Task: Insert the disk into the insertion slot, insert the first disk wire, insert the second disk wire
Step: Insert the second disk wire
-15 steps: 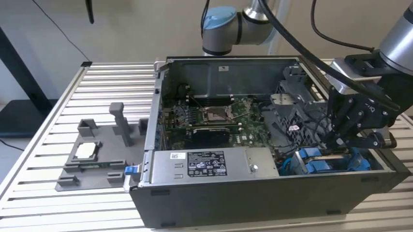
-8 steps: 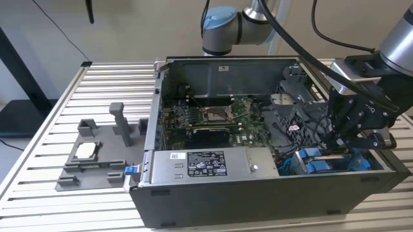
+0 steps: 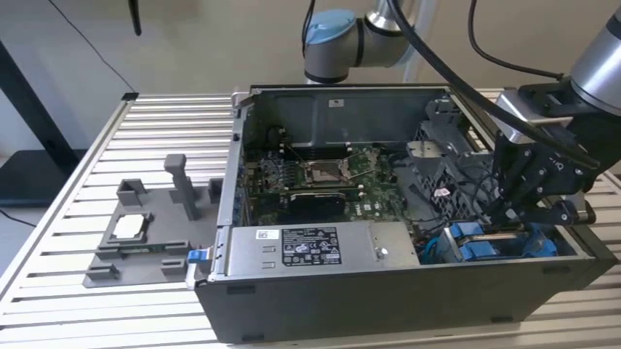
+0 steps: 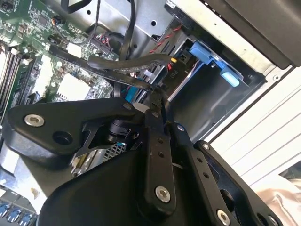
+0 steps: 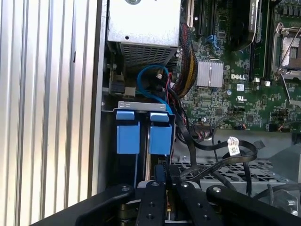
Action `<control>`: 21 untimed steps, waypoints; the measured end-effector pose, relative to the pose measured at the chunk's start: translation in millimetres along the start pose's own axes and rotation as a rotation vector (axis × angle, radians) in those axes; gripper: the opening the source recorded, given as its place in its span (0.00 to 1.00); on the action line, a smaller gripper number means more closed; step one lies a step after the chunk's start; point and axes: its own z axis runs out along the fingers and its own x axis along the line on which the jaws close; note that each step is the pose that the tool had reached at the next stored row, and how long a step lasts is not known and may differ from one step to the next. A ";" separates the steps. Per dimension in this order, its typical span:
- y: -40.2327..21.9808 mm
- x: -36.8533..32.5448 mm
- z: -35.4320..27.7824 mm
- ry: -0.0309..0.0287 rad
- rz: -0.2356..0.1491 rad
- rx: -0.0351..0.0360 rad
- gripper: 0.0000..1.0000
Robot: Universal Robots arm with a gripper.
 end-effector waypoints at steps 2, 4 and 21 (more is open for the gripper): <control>-0.3 0.0 0.3 -0.0001 0.001 0.0001 0.15; -0.4 0.0 0.6 -0.0001 0.002 0.0002 0.15; -1.3 -1.5 3.3 -0.0011 0.021 0.0022 0.15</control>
